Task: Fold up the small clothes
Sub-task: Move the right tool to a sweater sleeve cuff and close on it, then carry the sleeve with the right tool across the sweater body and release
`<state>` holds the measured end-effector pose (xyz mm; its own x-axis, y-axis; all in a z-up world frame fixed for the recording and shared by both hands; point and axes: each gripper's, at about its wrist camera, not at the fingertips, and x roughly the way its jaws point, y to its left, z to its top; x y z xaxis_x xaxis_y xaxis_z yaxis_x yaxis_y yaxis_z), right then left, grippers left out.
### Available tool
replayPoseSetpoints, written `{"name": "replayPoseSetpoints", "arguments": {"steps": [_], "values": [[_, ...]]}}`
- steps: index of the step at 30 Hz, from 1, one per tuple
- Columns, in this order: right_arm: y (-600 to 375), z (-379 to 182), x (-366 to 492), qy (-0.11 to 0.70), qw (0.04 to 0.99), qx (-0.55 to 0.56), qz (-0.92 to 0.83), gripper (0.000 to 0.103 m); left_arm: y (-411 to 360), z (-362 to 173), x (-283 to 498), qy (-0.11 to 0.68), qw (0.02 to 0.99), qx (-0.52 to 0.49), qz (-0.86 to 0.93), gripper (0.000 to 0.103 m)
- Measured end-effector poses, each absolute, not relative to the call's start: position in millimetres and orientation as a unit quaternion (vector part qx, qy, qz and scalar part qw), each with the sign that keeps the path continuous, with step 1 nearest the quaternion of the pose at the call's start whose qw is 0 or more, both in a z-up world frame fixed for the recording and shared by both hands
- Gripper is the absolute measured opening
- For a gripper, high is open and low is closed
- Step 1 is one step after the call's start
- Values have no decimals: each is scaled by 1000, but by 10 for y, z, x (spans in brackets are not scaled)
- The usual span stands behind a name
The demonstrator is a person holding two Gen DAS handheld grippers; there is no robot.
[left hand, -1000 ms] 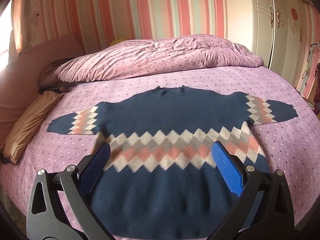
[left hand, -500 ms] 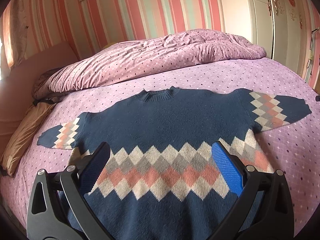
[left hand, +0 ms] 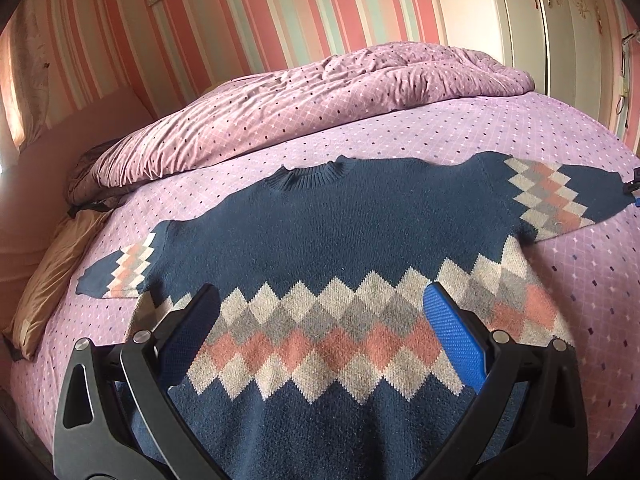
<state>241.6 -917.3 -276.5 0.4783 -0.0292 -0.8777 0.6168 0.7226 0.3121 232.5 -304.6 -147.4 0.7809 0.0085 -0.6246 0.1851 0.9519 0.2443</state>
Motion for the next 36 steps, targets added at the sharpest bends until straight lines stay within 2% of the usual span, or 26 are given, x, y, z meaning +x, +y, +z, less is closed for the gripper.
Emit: {"name": "replayPoseSetpoints", "arguments": {"steps": [5,7,18,21,29,36], "values": [[-9247,-2860,2372,444,792,363,-208,64,-3052,-1474,2325,326,933,147,-47,100],[-9234,-2862,2352,445,788,365,-221,54,-3044,-1482,2322,324,933,149,-47,100],[-9229,-2902,2418,427,789,378,-228,53,-2979,-1514,2245,324,932,158,-42,100],[-9230,-2886,2478,429,793,365,-231,16,-2958,-1507,2246,323,932,161,-40,100],[-9105,-2647,2555,431,817,314,-220,14,-2917,-1480,2259,322,933,159,-39,100],[-8593,-1972,2764,407,859,258,-172,13,-2746,-1378,2257,320,936,145,-33,100]]}}
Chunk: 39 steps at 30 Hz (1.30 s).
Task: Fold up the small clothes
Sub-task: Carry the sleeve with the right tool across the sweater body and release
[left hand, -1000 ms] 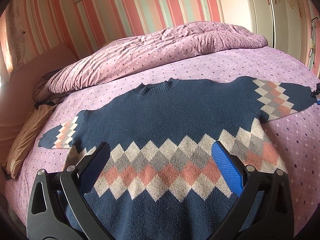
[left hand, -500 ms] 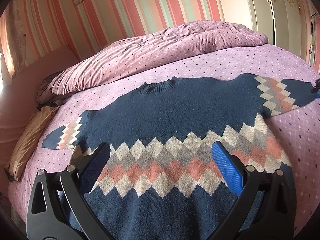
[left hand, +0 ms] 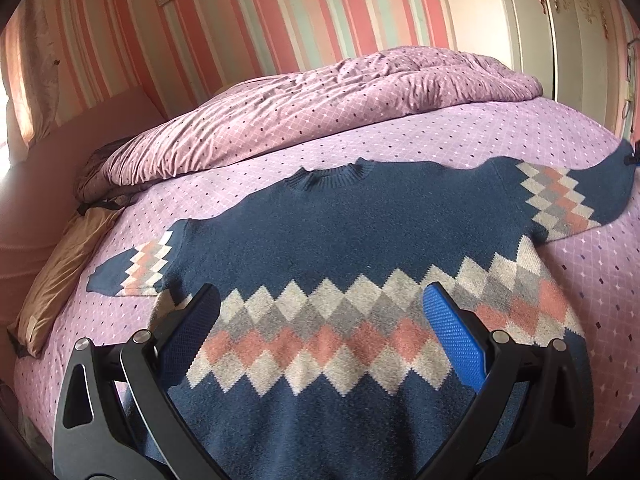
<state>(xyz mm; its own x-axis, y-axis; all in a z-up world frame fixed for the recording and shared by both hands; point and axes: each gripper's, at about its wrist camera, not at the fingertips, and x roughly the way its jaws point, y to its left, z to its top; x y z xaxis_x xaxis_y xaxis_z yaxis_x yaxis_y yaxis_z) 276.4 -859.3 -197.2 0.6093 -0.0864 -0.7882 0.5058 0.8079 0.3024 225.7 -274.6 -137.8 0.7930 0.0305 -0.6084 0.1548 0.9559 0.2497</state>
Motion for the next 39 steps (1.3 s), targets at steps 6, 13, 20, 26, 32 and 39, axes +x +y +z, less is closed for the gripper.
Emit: {"name": "replayPoseSetpoints", "arguments": {"steps": [6,13,20,26,32,39], "values": [[-7729,-1317,3118,384,890,229,-92,13,-2444,-1206,2262,312,941,133,-23,100],[-6627,-924,3548,381,901,203,-31,13,-1983,-1035,2371,314,942,116,-23,100],[-5418,-866,3898,382,908,170,7,13,-1472,-872,2565,301,948,103,-18,100],[-4453,-1065,4193,394,907,142,30,13,-935,-766,2853,290,952,92,8,100],[-3626,-1449,4474,409,903,127,45,13,-438,-752,3262,287,953,88,32,100],[-2801,-1818,4686,419,902,91,49,13,-110,-936,3832,292,952,81,43,100]]}}
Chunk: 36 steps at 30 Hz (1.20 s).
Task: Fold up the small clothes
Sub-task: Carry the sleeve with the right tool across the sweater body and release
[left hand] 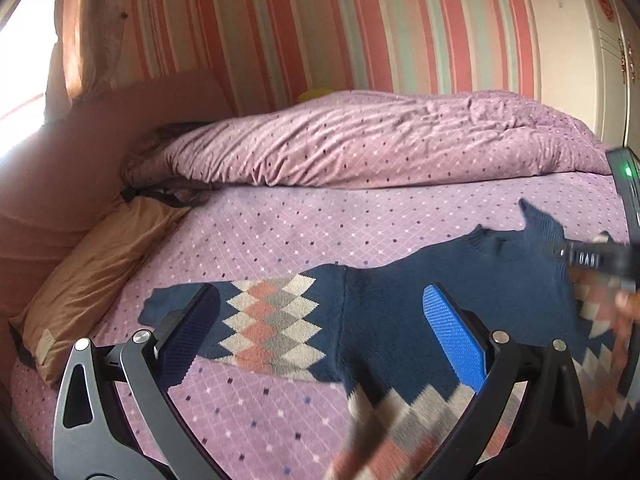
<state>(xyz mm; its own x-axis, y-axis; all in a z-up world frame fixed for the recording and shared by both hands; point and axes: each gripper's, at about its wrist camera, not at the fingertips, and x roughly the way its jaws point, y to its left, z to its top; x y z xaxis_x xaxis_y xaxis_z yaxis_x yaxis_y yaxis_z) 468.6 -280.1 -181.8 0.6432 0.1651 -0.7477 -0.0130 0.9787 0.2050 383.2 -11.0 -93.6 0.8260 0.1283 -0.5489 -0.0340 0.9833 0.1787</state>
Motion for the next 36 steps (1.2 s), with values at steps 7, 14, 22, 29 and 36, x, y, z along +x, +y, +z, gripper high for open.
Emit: {"name": "replayPoseSetpoints", "arguments": {"steps": [7,14,22,29,36], "values": [[-2256,-2196,4799,431,900,49,28,13,152,-1156,4143,299,948,92,65,100],[-1880,-2642,4929,448,894,17,10,14,280,-1300,4133,305,944,102,72,100],[-1639,-2804,4899,453,890,-43,21,76,310,-1409,4074,313,941,104,75,100],[-1819,-2381,4568,404,913,-39,50,85,236,-1455,4030,314,941,106,72,100],[-2661,-2513,4820,432,898,-39,-71,93,161,-1417,3992,312,942,98,72,100]]}}
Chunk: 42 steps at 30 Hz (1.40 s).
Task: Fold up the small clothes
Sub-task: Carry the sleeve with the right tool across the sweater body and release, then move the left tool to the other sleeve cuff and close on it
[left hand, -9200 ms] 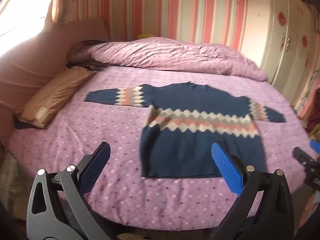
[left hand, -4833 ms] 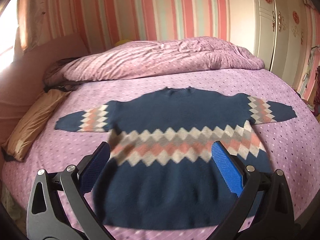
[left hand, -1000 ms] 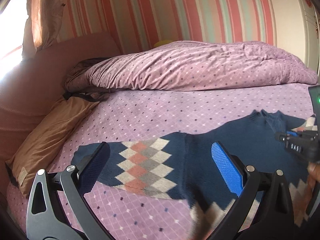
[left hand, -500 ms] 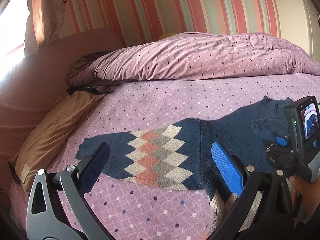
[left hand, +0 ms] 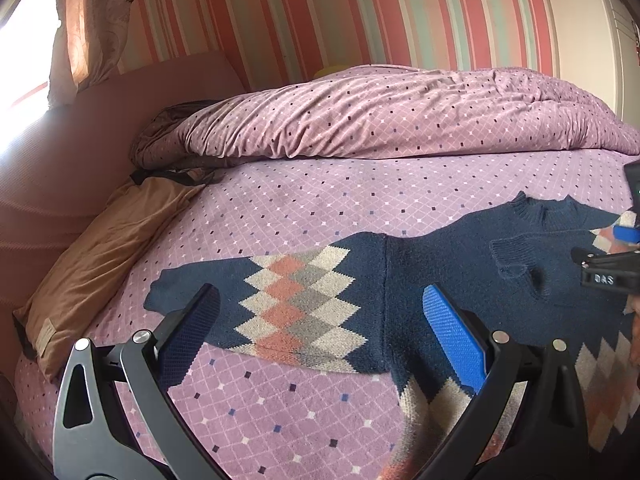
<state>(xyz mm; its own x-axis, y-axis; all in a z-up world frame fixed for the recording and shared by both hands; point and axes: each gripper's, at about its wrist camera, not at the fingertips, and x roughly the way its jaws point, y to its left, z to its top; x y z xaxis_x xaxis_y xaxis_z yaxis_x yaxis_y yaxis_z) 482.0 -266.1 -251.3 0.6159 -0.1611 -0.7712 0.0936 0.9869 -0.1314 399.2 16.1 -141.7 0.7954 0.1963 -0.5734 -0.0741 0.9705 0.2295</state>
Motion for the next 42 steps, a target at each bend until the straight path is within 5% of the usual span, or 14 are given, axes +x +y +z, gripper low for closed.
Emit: {"name": "replayPoseSetpoints", "arguments": {"steps": [12,21,29,42], "values": [[-1945,-2849,4960,460,887,-43,20,93,192,-1423,3957,315,938,118,78,100],[-2918,-2514,4730,409,911,-3,-48,93,130,-1459,3945,316,939,114,73,100],[-4145,-2757,4822,463,874,87,-118,93,281,-1563,3962,315,937,122,89,100],[-3827,-2808,4600,454,886,29,-89,95,1502,-1877,4154,331,931,103,117,100]]}}
